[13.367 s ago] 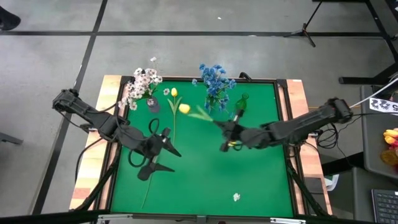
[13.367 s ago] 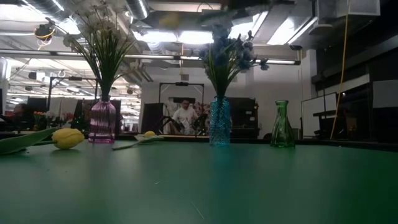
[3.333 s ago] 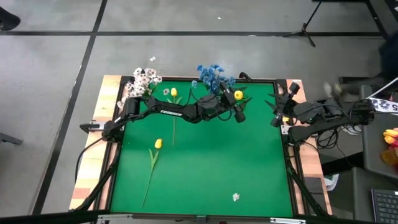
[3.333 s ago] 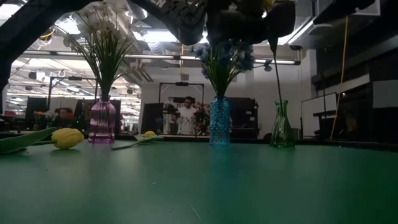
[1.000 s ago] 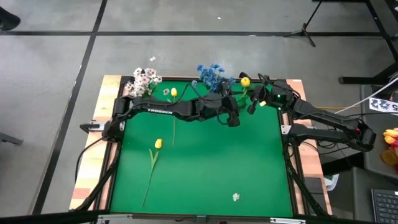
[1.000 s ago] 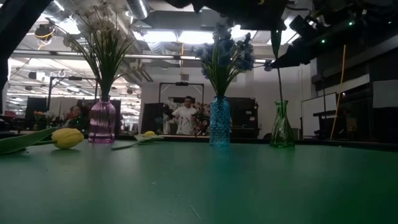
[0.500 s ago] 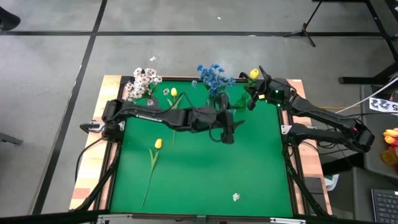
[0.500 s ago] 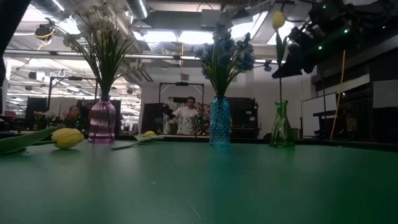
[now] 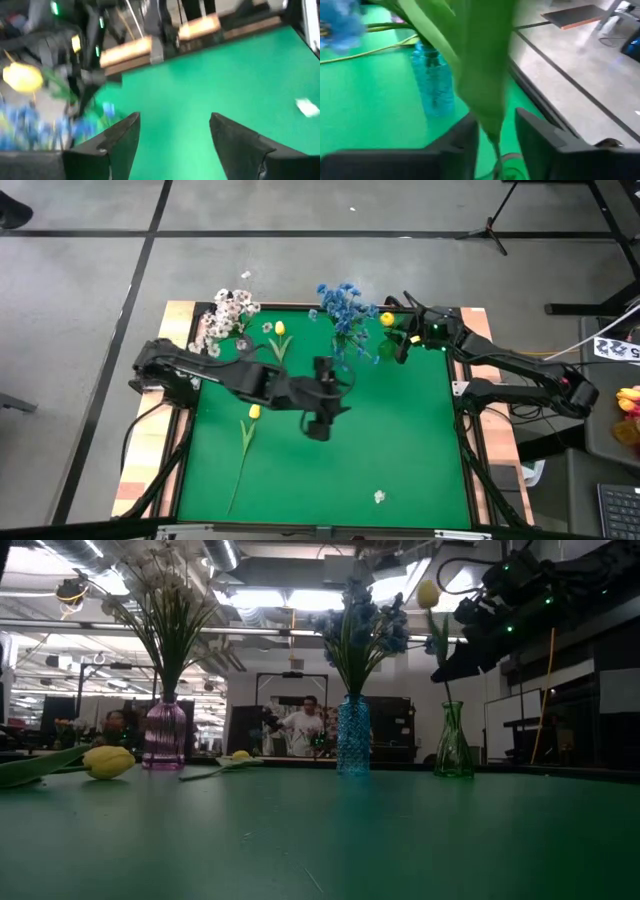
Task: Sort flowers into vase by color
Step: Put the middle yellow flower into the green vase, then put the top yellow flower into the green vase
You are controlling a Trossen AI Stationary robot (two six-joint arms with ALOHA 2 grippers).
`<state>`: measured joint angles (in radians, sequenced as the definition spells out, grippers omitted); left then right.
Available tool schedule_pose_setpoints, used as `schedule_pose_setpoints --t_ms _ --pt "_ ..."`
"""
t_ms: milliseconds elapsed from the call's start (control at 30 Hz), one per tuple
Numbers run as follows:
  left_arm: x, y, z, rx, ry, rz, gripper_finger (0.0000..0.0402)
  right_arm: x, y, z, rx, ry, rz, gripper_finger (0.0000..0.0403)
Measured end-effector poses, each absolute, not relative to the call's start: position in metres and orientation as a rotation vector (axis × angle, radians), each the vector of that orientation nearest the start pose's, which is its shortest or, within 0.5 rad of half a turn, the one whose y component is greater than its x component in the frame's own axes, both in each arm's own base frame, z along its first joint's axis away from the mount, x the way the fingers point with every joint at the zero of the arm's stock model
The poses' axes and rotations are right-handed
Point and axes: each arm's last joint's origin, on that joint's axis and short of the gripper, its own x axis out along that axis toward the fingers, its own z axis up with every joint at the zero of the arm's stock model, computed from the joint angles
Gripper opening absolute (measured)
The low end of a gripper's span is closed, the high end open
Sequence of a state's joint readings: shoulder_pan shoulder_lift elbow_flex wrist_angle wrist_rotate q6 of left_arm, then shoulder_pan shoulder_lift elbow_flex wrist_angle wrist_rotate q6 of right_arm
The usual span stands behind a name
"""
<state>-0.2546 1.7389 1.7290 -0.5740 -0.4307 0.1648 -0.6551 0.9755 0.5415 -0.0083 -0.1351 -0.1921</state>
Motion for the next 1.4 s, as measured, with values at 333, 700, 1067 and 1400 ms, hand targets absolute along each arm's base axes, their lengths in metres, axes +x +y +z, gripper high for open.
schedule_pose_setpoints --t_ms 333,700,1067,1400 --pt "0.296 -0.122 0.369 0.184 0.752 0.323 0.0237 0.158 -0.116 0.240 -0.037 0.444 -0.461 0.0237" --pt "0.259 -0.136 0.242 -0.306 0.543 0.874 0.0237 0.148 -0.108 0.252 -0.061 0.392 -0.458 0.0223" --pt "0.240 -0.083 0.149 -0.522 0.294 1.097 0.0237 0.146 -0.106 0.252 -0.061 0.403 -0.448 0.0223" --pt "0.258 -0.024 0.145 -0.417 0.385 1.227 0.0237 0.146 -0.106 0.252 -0.076 0.404 -0.434 0.0223"
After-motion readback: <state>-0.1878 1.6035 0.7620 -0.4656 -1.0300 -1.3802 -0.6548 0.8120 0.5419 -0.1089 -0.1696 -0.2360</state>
